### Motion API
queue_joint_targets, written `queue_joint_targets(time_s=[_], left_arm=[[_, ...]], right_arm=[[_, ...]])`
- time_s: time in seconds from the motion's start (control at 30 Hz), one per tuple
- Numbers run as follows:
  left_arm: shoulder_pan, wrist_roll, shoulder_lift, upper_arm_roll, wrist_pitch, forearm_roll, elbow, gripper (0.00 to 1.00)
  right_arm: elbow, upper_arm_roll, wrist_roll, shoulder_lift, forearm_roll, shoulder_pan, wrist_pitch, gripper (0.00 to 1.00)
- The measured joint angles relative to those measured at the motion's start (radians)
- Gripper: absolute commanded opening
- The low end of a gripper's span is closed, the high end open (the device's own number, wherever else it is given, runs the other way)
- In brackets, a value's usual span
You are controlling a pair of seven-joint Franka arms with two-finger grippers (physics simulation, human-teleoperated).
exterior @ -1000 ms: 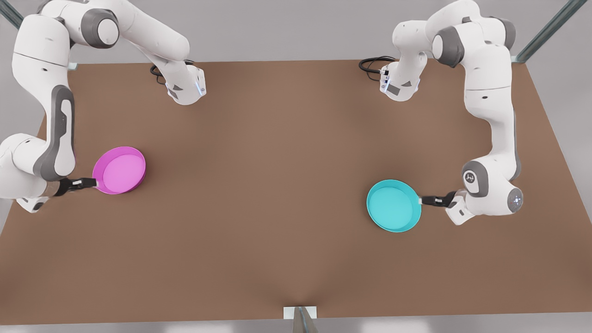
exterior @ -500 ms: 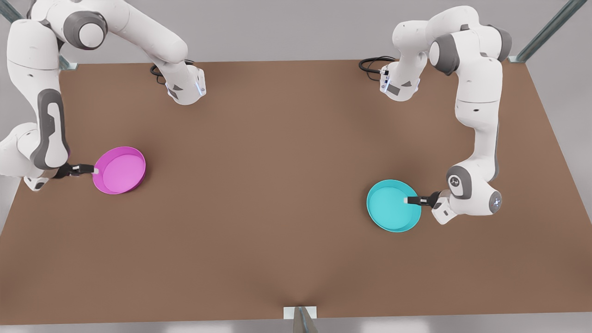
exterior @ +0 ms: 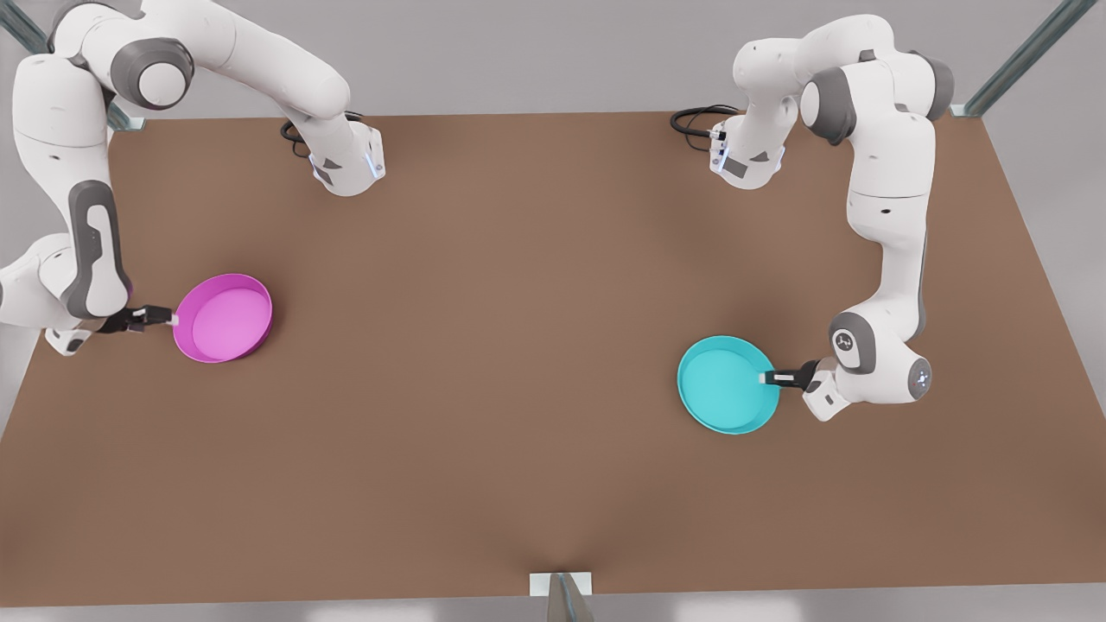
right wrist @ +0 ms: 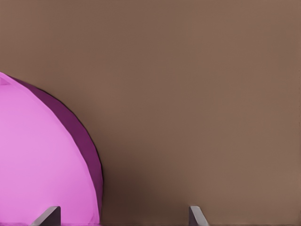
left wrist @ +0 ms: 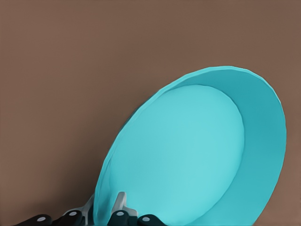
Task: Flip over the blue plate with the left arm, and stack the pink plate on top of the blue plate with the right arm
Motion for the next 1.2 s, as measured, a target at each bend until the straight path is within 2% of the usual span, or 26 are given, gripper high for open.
queue_joint_targets(time_s=[0.33,0.6,1.1,1.2], left_arm=[[-0.011,-0.018,-0.035,0.0,-0.006,0.057,-0.009,0.21],[-0.059,-0.02,-0.131,0.004,-0.026,0.123,-0.037,0.21],[-0.192,-0.175,-0.239,0.013,-0.045,0.362,-0.035,0.21],[-0.227,-0.222,-0.239,0.012,-0.046,0.41,-0.035,0.21]], right_arm=[[0.0,-0.033,-0.052,0.031,0.002,-0.003,0.016,1.0],[-0.023,-0.05,-0.075,0.009,0.003,-0.009,-0.013,1.0],[-0.045,-0.05,-0.071,-0.001,0.005,-0.012,-0.012,1.0],[-0.045,-0.05,-0.071,-0.002,0.005,-0.012,-0.012,0.97]])
